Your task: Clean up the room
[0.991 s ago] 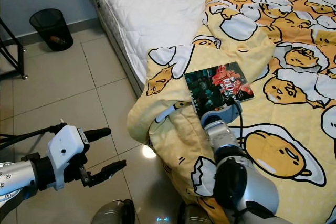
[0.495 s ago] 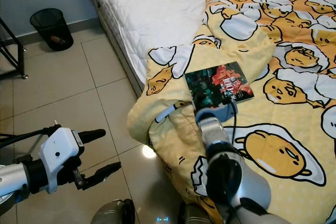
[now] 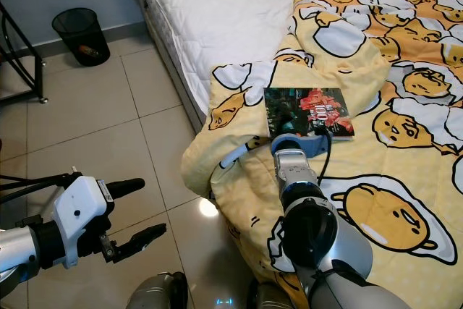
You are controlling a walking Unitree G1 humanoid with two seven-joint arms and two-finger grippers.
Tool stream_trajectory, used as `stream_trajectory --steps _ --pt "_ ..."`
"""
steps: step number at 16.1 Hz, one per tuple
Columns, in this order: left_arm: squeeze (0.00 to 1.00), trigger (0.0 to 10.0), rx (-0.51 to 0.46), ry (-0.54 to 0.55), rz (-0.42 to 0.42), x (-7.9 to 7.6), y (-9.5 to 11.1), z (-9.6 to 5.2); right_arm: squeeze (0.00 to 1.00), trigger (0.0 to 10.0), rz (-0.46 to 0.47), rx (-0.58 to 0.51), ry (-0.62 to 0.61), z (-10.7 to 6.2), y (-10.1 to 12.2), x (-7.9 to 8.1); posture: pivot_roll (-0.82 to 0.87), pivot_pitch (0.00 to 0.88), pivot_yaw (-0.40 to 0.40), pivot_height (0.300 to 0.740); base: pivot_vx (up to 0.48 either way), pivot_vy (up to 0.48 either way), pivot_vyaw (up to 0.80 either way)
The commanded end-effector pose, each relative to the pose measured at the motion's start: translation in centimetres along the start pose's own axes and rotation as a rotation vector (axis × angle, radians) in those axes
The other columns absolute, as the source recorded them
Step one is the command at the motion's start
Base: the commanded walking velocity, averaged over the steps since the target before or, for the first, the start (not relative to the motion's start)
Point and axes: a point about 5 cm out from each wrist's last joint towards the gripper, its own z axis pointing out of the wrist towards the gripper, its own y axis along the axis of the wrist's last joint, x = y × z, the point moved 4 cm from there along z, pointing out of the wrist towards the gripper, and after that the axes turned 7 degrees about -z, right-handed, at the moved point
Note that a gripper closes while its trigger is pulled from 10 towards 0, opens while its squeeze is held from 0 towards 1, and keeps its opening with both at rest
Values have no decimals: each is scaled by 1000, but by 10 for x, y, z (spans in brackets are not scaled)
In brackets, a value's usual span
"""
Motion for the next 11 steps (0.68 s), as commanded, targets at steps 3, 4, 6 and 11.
stream_trajectory --steps 3,4,6,11 --pt "663 10000 -4 6 7 -1 3 -3 0 4275 51 -43 -28 0 7 -4 284 162 31 740 0 0 0" --pt "659 10000 -4 7 6 -1 3 -3 0 3020 57 -47 -23 0 7 -4 283 161 31 740 0 0 0" --pt "667 10000 -5 8 6 -1 3 -3 0 0 60 -50 -15 0 7 -2 284 161 31 740 0 0 0" --pt "663 10000 -5 8 5 -2 3 -3 0 0 61 -51 -5 1 8 1 285 162 28 740 0 0 0"
